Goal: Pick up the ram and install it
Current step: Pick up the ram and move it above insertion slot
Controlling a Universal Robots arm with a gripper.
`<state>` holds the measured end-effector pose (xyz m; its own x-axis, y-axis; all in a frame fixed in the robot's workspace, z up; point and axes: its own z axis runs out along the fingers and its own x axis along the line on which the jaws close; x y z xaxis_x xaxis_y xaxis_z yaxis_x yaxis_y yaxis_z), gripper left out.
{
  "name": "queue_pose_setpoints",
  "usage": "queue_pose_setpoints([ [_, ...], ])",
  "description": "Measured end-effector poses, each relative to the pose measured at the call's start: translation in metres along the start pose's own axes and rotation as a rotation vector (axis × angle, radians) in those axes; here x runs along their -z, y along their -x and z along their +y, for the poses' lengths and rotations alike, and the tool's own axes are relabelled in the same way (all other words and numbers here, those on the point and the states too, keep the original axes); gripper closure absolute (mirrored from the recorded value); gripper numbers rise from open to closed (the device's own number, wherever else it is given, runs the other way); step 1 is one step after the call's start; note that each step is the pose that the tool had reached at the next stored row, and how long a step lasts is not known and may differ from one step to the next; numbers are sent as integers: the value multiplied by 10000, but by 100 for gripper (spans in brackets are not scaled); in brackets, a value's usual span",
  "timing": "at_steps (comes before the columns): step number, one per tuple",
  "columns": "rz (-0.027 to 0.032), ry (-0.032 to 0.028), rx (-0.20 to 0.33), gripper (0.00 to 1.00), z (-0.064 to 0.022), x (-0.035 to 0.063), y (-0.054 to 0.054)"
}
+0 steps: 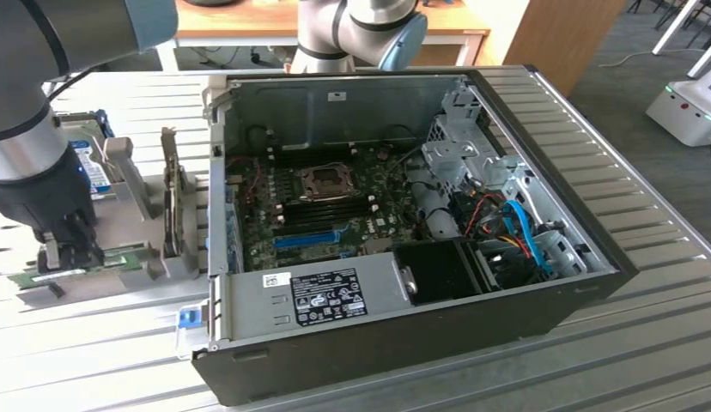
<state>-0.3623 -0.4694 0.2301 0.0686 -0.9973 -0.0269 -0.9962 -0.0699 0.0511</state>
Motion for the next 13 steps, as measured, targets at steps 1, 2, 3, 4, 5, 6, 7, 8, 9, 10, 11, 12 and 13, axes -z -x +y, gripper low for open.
queue_pose_setpoints([
  [1,-1,0,-10,88,-1,18,0],
  [2,-1,0,-20,88,-2,36,1],
  [3,-1,-1,-32,88,-4,56,1],
  [4,-2,-1,-46,88,-5,77,1],
  [5,-3,-1,-59,88,-6,98,2],
  [6,-4,-2,-73,88,-8,119,2],
  [7,-4,-2,-88,88,-9,141,3],
  [8,-5,-2,-104,88,-10,164,3],
  [9,-5,-3,-119,88,-10,187,4],
  [10,-7,-3,-136,88,-10,210,4],
  [11,-8,-4,-152,88,-10,232,5],
  [12,-8,-4,-168,88,-10,255,5],
  [13,-9,-5,-185,88,-10,280,6],
])
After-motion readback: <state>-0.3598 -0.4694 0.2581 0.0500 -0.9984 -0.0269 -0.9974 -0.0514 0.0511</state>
